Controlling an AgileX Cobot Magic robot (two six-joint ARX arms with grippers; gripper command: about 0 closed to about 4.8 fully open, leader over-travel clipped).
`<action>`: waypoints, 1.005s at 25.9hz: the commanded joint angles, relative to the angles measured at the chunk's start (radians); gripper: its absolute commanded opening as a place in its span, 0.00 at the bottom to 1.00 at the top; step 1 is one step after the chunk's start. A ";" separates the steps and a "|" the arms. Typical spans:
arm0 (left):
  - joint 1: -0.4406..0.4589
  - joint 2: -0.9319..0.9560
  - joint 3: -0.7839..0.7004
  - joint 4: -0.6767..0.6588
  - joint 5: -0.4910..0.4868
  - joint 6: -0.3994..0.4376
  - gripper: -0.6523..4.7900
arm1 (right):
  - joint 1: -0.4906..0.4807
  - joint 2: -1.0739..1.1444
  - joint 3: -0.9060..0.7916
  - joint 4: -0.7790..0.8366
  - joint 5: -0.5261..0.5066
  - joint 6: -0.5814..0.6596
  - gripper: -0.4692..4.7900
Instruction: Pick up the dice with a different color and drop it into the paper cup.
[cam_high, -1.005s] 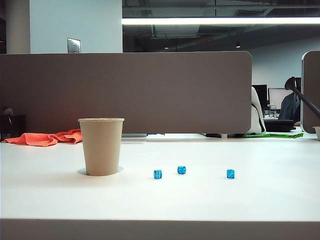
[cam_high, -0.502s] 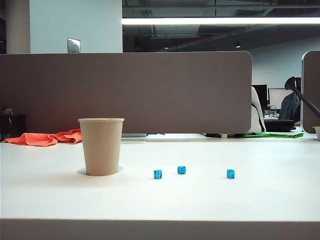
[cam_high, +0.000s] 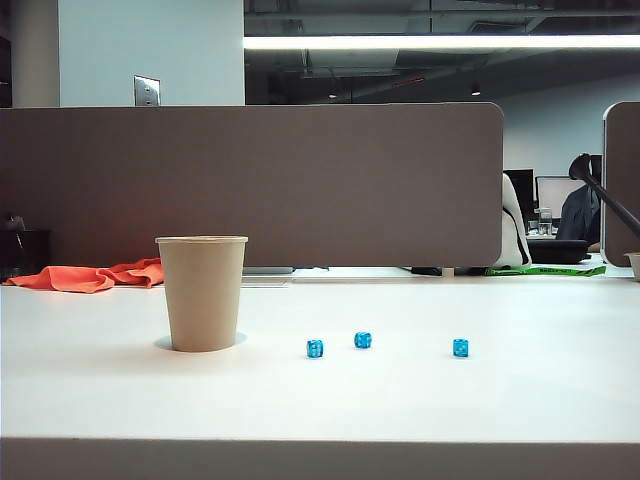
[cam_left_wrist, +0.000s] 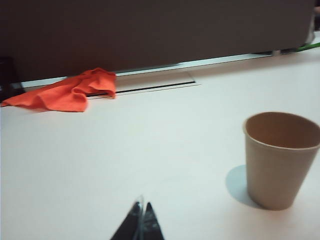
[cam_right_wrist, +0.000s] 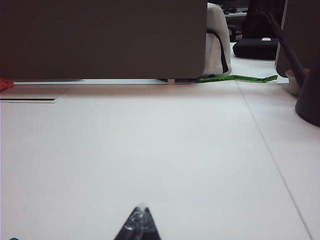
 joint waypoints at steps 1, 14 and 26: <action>0.002 0.001 0.002 0.024 -0.013 0.007 0.11 | -0.001 -0.001 -0.002 0.018 -0.002 0.003 0.09; 0.291 0.001 0.003 0.069 0.261 -0.085 0.11 | -0.001 -0.001 -0.002 0.019 -0.004 0.003 0.09; 0.310 0.001 0.003 0.095 0.286 -0.181 0.11 | -0.001 -0.001 -0.002 0.018 0.048 -0.025 0.09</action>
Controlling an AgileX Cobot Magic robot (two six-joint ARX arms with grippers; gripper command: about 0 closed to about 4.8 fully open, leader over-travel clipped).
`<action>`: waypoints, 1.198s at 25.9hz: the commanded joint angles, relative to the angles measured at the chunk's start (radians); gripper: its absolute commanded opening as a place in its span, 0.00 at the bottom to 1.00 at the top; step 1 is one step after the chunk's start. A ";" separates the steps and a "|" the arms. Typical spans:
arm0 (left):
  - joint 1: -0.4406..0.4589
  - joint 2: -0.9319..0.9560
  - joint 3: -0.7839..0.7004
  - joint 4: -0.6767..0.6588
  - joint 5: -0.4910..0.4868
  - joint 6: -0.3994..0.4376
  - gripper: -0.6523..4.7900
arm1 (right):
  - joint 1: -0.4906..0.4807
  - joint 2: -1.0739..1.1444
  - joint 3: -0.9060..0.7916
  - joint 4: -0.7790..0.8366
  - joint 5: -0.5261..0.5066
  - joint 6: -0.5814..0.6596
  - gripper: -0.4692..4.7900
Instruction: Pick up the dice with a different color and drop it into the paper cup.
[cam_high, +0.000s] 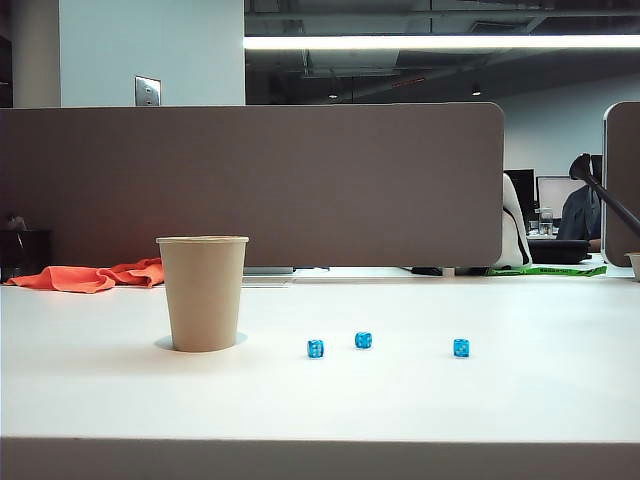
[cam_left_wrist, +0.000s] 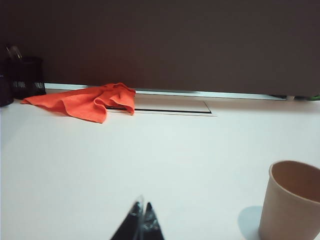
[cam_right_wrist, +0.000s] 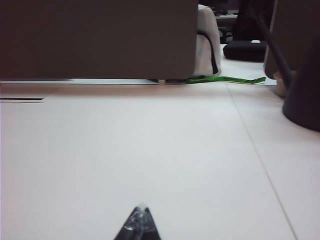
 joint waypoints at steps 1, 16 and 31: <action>0.000 0.001 0.003 0.014 0.050 -0.008 0.11 | -0.001 -0.001 -0.002 0.018 0.009 -0.005 0.09; 0.000 0.001 0.003 0.050 -0.067 0.007 0.11 | 0.000 -0.001 -0.002 0.018 0.000 -0.003 0.09; -0.001 0.001 0.003 0.050 -0.043 0.028 0.11 | 0.000 -0.001 -0.002 0.018 -0.003 -0.003 0.09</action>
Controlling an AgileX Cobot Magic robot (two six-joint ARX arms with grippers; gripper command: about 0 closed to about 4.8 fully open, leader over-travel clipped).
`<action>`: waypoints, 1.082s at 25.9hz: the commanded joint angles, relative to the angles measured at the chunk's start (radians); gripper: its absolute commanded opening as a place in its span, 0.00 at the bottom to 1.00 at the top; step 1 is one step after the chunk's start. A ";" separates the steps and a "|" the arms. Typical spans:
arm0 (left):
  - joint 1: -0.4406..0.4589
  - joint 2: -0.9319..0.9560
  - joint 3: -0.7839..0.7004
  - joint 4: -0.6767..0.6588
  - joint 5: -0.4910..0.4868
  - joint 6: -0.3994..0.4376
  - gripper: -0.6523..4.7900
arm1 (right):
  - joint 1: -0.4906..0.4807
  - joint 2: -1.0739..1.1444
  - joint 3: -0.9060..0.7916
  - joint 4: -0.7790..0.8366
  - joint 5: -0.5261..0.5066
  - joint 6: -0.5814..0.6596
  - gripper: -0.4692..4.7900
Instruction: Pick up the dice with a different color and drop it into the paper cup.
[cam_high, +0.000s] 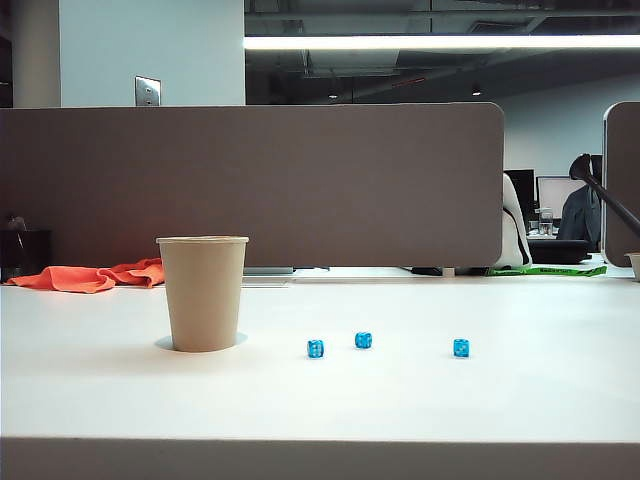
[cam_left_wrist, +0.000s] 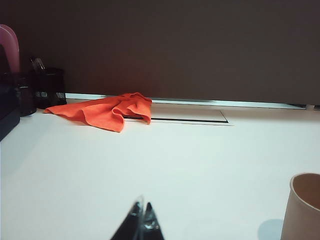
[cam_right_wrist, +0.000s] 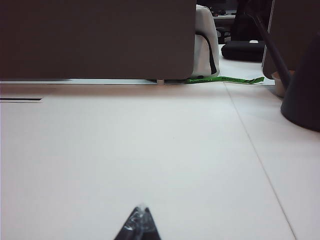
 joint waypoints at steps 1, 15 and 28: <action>-0.001 0.001 0.003 0.019 0.019 0.000 0.11 | 0.000 -0.001 -0.002 0.018 -0.015 -0.003 0.09; -0.001 0.001 0.003 0.016 0.027 -0.012 0.11 | -0.001 -0.001 -0.002 0.017 -0.023 -0.003 0.09; -0.008 0.001 0.003 0.008 0.023 -0.011 0.11 | -0.001 -0.001 -0.002 0.017 -0.023 -0.003 0.09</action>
